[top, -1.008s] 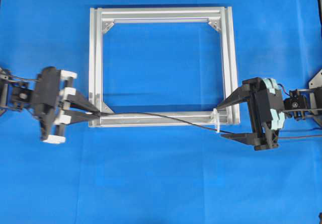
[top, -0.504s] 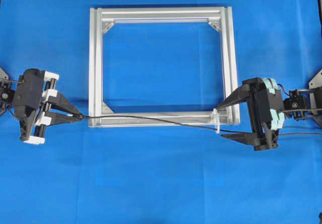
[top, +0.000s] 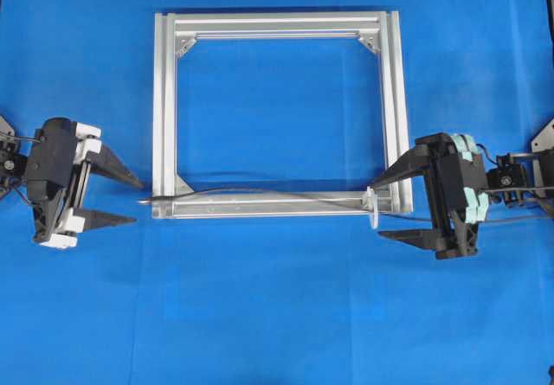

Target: Insert the wire through the string loop located on the right side.

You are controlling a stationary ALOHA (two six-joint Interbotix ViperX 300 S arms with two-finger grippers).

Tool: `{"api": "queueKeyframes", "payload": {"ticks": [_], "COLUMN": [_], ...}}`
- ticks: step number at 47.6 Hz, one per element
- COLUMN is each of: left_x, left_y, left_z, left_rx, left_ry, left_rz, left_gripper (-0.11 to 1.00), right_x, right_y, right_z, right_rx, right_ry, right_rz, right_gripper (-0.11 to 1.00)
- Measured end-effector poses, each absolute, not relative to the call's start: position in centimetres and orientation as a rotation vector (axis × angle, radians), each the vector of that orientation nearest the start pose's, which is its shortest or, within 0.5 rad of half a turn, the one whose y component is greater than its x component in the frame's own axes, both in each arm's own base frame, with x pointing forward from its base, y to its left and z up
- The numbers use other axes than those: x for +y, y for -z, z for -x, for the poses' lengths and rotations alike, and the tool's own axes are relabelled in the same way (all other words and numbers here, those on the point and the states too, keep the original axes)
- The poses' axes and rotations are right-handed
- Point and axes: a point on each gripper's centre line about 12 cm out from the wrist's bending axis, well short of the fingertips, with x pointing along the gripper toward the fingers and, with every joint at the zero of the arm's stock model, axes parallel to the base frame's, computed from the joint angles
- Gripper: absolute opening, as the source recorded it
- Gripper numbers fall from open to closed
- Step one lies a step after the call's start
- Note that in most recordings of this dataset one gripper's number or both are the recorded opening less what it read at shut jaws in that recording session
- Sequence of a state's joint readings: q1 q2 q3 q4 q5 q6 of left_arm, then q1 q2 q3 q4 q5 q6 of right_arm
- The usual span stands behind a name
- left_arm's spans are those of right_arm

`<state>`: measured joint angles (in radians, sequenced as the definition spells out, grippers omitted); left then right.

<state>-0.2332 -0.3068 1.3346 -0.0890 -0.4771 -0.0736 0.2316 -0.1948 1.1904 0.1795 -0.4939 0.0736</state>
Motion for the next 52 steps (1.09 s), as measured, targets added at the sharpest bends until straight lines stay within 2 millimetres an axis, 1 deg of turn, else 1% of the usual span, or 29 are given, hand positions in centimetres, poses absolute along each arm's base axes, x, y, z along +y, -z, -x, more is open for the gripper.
{"api": "queueKeyframes", "payload": {"ticks": [2,4,9,18,22,27,37,45,52], "left_x": [-4.7,-4.7,-4.7,-4.6,-4.6,-4.7,-4.1,-3.3,-3.0], "left_y": [-11.2,-11.2,-11.2,-11.3,-11.7,-12.6,-15.4,-17.1,-18.1], "left_z": [-21.7,-21.7,-21.7,-21.7,-21.9,-22.1,-22.5,-22.0,-21.6], "left_rx": [0.561,0.559,0.561,0.562,0.545,0.524,0.482,0.453,0.413], "left_ry": [0.145,0.145,0.145,0.144,0.144,0.148,0.128,0.103,0.100], "left_rz": [0.073,0.073,0.073,0.073,0.077,0.072,0.089,0.106,0.112], "left_gripper": [0.83,0.88,0.83,0.84,0.84,0.84,0.84,0.84,0.84], "right_x": [5.2,5.2,5.3,5.3,5.3,5.2,4.3,3.7,3.7], "right_y": [-12.4,-12.4,-12.5,-12.6,-13.1,-13.8,-16.2,-17.5,-17.9], "right_z": [-26.2,-26.3,-26.4,-26.5,-26.5,-26.3,-25.8,-25.3,-25.1], "right_rx": [0.521,0.525,0.532,0.530,0.521,0.514,0.494,0.485,0.474], "right_ry": [-0.084,-0.084,-0.086,-0.087,-0.091,-0.090,-0.076,-0.070,-0.074], "right_rz": [-0.148,-0.148,-0.149,-0.150,-0.148,-0.157,-0.173,-0.169,-0.164], "right_gripper": [0.96,0.96,0.96,0.96,0.96,0.96,0.96,0.96,0.96]}}
